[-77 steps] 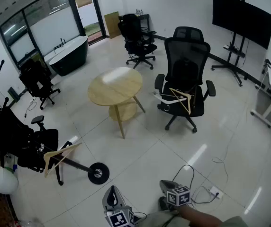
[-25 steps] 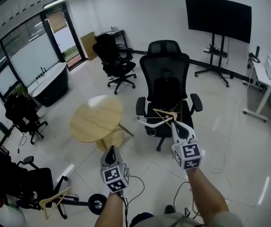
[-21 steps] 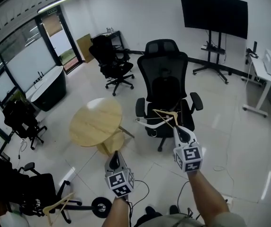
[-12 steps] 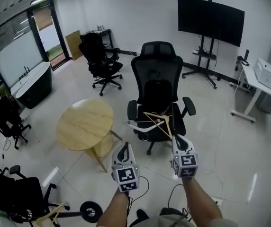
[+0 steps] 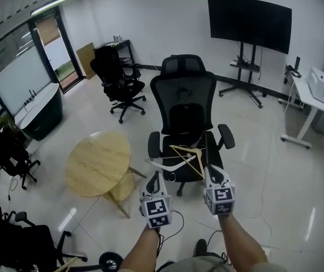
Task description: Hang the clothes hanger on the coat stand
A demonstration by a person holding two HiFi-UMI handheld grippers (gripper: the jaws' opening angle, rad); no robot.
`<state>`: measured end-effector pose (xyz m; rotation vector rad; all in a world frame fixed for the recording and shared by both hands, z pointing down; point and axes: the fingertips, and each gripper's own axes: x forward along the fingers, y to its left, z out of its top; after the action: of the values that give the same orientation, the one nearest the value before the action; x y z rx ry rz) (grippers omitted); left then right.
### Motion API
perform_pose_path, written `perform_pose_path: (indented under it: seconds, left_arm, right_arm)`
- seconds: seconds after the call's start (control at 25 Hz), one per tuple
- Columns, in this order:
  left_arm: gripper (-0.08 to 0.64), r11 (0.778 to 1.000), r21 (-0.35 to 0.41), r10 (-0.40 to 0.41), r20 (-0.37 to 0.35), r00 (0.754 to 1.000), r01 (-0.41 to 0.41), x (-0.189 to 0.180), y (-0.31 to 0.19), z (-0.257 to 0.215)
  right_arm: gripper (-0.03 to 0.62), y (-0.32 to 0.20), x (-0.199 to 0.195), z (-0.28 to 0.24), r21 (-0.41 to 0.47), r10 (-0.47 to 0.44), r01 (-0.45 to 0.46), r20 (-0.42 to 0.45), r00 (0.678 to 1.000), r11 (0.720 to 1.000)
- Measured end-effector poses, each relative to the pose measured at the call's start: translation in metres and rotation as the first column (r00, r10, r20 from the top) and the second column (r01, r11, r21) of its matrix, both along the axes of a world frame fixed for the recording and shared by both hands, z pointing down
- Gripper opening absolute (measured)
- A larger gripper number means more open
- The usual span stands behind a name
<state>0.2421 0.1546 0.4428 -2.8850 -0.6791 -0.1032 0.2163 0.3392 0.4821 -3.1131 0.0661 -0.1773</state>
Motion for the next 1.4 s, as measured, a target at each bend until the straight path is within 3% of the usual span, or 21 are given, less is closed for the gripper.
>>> perform_pose_path:
  seconds: [0.2, 0.48, 0.68, 1.0, 1.4]
  left_arm:
    - [0.009, 1.0, -0.001, -0.014, 0.022, 1.0, 0.014, 0.037, 0.066, 0.006]
    - [0.017, 1.0, -0.021, 0.014, 0.043, 0.999, -0.013, 0.093, 0.115, 0.021]
    - [0.017, 0.999, -0.042, 0.034, 0.112, 0.993, -0.029, 0.171, 0.132, 0.068]
    - [0.012, 0.998, -0.021, 0.066, 0.173, 0.983, -0.063, 0.33, 0.139, 0.113]
    - [0.012, 0.998, 0.04, 0.037, 0.301, 0.953, -0.052, 0.455, 0.207, 0.202]
  right_arm:
    - [0.052, 0.06, 0.046, 0.006, 0.015, -0.012, 0.012, 0.005, 1.0, 1.0]
    - [0.064, 0.09, 0.103, 0.041, 0.018, -0.016, 0.014, 0.086, 0.996, 1.0]
    - [0.094, 0.101, 0.175, 0.089, -0.006, -0.01, 0.011, 0.166, 0.986, 1.0]
    - [0.114, 0.103, 0.323, 0.137, -0.039, 0.034, -0.024, 0.292, 0.956, 0.999]
    - [0.155, 0.166, 0.453, 0.245, 0.01, -0.021, 0.018, 0.456, 0.889, 1.0]
